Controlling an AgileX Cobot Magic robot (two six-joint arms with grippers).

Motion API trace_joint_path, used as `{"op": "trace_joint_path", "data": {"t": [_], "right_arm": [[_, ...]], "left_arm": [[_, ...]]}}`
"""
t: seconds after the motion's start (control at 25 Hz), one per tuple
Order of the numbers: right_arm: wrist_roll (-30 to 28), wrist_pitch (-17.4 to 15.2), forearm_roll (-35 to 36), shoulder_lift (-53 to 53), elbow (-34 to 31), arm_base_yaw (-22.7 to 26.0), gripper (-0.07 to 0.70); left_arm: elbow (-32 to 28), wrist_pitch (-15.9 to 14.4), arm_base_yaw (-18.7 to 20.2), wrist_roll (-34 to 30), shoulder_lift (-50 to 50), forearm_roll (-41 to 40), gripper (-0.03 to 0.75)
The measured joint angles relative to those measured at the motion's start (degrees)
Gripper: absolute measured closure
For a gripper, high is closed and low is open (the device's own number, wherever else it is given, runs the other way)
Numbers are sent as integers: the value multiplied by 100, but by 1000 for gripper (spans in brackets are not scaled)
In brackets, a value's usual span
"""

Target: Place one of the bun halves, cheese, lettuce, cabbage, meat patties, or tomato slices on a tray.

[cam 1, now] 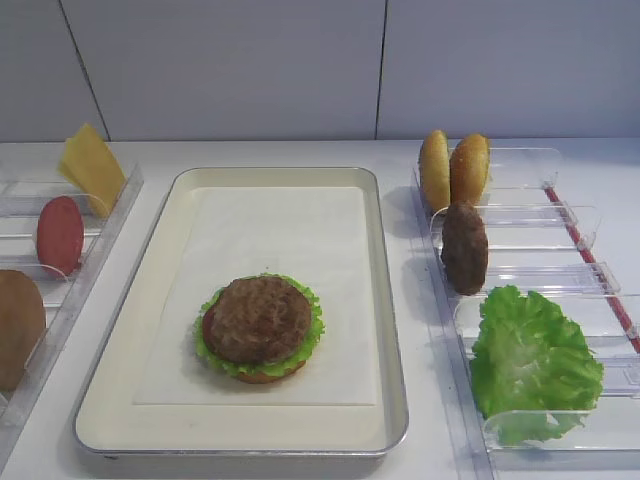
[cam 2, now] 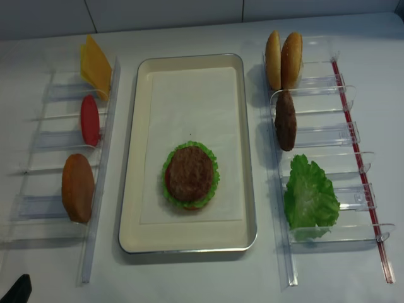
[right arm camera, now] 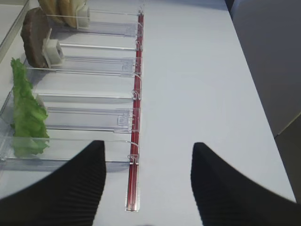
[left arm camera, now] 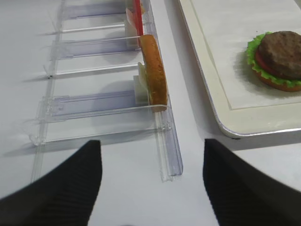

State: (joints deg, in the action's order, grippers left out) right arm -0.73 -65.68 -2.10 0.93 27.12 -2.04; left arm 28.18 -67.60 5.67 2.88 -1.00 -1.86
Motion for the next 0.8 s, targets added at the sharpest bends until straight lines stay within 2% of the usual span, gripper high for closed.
{"op": "trace_joint_path", "data": {"t": [0.8], "right_arm": [[26, 0, 0, 0, 0, 0, 200]], "left_arm": [[0, 0, 0, 0, 0, 0, 293]]}}
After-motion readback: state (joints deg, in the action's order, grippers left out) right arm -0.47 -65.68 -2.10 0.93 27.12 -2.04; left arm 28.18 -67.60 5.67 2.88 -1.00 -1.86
